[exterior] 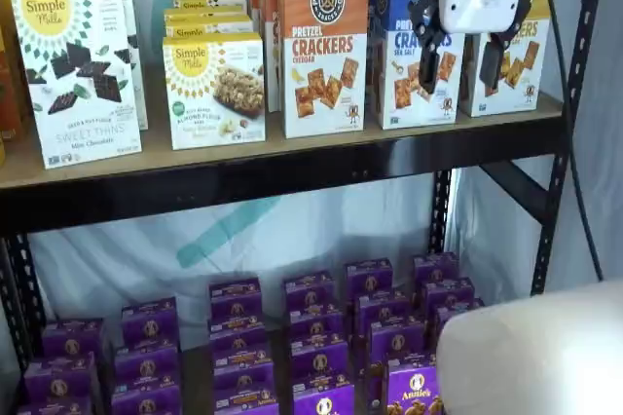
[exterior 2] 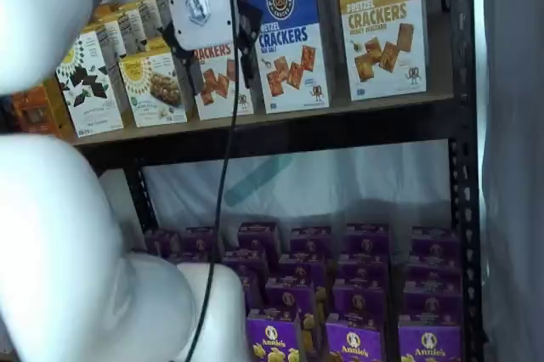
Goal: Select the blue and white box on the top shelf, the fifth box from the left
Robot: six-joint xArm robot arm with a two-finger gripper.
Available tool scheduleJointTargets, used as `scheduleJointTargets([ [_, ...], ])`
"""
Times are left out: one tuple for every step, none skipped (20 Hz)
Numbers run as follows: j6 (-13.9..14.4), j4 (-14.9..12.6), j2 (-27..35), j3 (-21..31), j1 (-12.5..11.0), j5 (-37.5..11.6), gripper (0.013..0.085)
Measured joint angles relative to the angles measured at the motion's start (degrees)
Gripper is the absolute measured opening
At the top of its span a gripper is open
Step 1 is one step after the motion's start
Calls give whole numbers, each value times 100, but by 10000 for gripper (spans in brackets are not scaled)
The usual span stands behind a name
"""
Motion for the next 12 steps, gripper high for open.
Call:
scheduleJointTargets([
  [-34, 37, 114, -53, -41, 34, 850],
  [-25, -27, 216, -100, -8, 47, 850],
  [16, -194, 325, -136, 90, -27, 850],
  [28, -270, 366, -138, 118, -138, 850],
  [31, -325, 402, -142, 131, -257, 850],
  [14, -352, 461, -171, 112, -414, 850],
  [-2, -363, 518, -209, 94, -504, 850],
  [-24, -371, 579, -261, 69, -597, 850],
  [-57, -378, 656, -341, 32, -693, 850],
  [-85, -383, 724, -415, 2, -754, 850],
  [-110, -390, 793, -493, -24, -796, 850],
  [-141, -388, 883, -594, -56, -814, 850],
])
